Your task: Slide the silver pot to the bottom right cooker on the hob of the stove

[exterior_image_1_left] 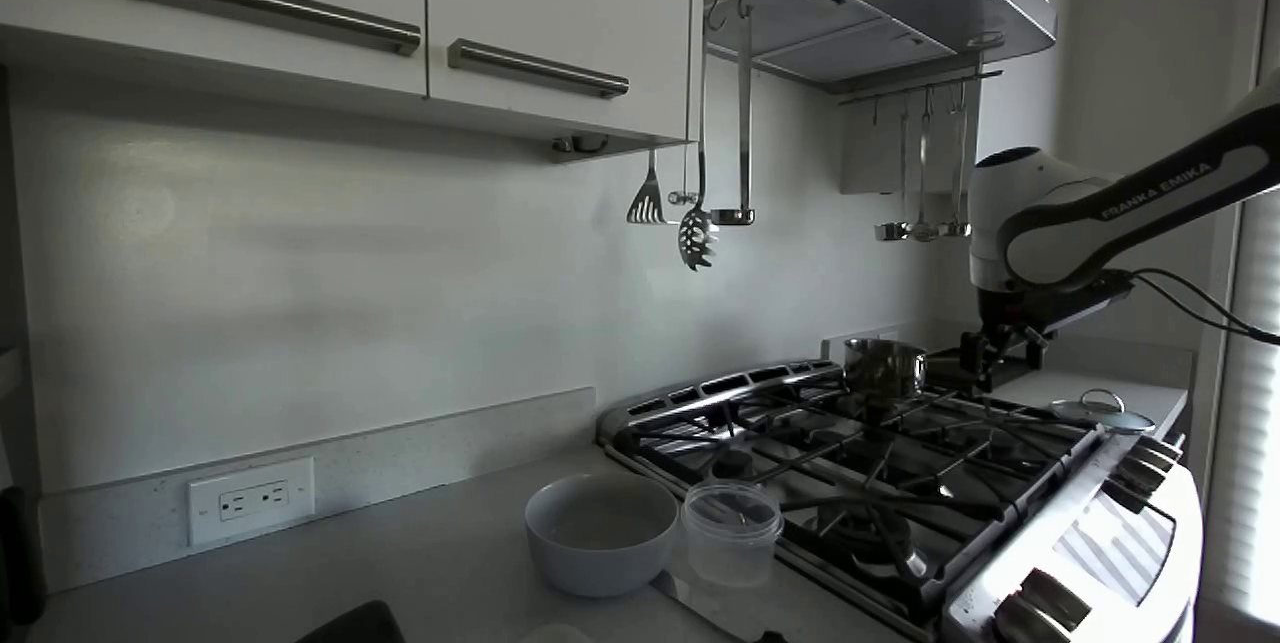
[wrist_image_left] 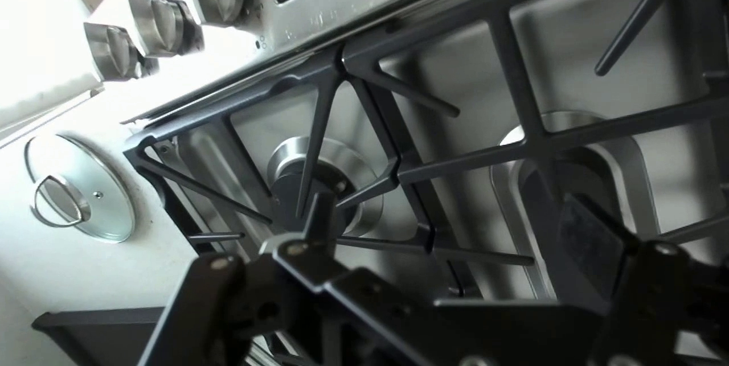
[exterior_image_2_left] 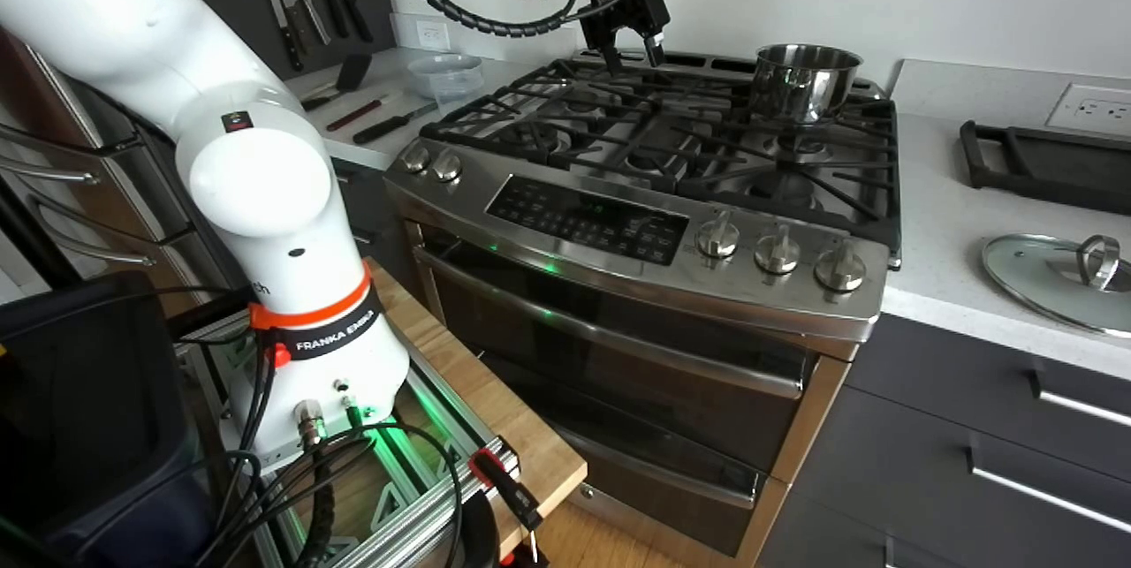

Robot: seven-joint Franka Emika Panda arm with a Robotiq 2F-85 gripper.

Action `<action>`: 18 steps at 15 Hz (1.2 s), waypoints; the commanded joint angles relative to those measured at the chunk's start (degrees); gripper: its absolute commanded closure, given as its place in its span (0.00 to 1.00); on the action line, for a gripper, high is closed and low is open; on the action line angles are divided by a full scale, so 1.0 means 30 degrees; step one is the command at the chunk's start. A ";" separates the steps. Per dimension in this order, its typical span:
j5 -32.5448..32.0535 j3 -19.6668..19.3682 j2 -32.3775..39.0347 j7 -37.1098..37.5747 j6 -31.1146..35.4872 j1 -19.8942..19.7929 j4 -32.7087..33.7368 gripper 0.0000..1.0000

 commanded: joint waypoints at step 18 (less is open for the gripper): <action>-0.4797 -0.0696 0.6678 1.4547 0.0182 -0.0645 0.6385 0.00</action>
